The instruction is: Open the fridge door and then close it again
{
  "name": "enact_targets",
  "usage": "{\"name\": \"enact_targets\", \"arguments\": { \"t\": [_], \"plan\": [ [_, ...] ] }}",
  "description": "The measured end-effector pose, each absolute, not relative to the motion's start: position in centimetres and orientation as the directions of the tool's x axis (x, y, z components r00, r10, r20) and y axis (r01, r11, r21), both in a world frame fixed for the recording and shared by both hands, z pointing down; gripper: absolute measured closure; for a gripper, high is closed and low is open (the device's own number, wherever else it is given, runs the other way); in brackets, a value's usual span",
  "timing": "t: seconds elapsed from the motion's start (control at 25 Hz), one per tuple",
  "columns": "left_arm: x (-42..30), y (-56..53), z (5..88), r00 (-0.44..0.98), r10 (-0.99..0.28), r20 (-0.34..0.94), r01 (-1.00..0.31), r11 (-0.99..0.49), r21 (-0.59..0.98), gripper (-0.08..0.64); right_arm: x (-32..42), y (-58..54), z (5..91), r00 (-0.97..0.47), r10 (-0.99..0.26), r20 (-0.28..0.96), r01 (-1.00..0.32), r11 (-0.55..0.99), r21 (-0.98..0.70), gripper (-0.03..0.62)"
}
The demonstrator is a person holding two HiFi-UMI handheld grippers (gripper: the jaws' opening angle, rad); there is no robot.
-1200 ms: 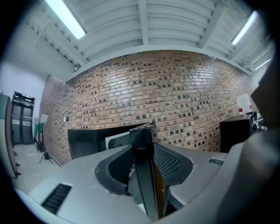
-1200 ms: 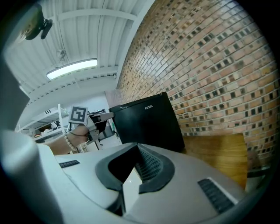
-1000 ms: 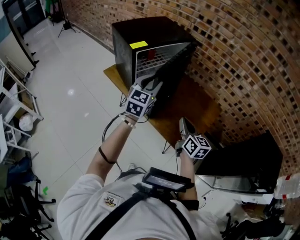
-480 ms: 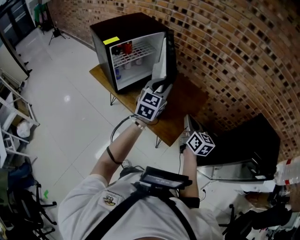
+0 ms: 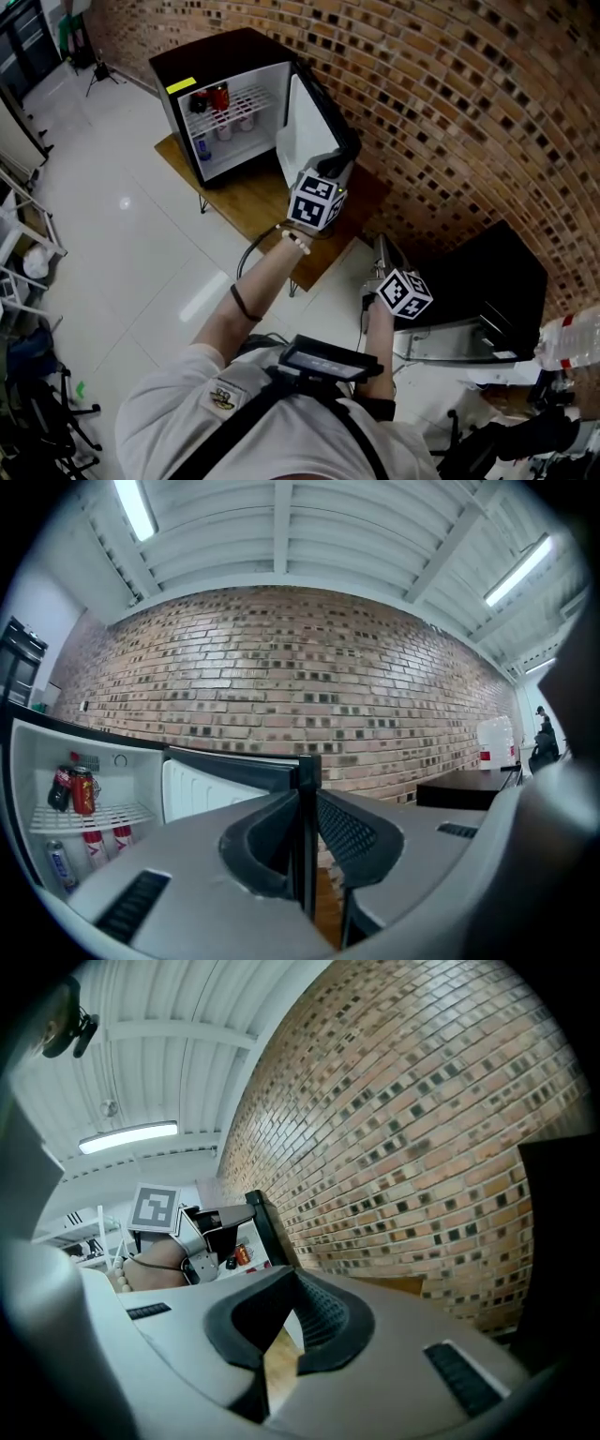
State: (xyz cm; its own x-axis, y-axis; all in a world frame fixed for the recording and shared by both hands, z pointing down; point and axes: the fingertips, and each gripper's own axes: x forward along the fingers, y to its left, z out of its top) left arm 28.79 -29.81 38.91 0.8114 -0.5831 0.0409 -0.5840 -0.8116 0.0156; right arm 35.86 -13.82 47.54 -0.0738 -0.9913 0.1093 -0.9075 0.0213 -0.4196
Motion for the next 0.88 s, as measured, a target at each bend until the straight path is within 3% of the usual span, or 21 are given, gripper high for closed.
{"name": "enact_targets", "arguments": {
  "t": [0.44,0.64,0.88],
  "plan": [
    [32.6,-30.0,38.8,0.822,-0.569,0.024,-0.569,-0.822,0.013,0.505,38.4,-15.4,47.8,-0.108,-0.988,0.106,-0.900,0.052,-0.433,0.572],
    [28.0,-27.8,39.8,0.831,-0.556,0.030,-0.557,-0.831,0.018,0.489,35.2,-17.2,48.0,-0.184,-0.977,0.110,-0.898,0.122,-0.422,0.572],
    [17.8,-26.2,44.2,0.767,-0.633,0.102,-0.641,-0.760,0.105,0.491,28.8,-18.6,50.5,-0.297,-0.942,0.153,-0.881,0.209,-0.425,0.572]
  ]
}}
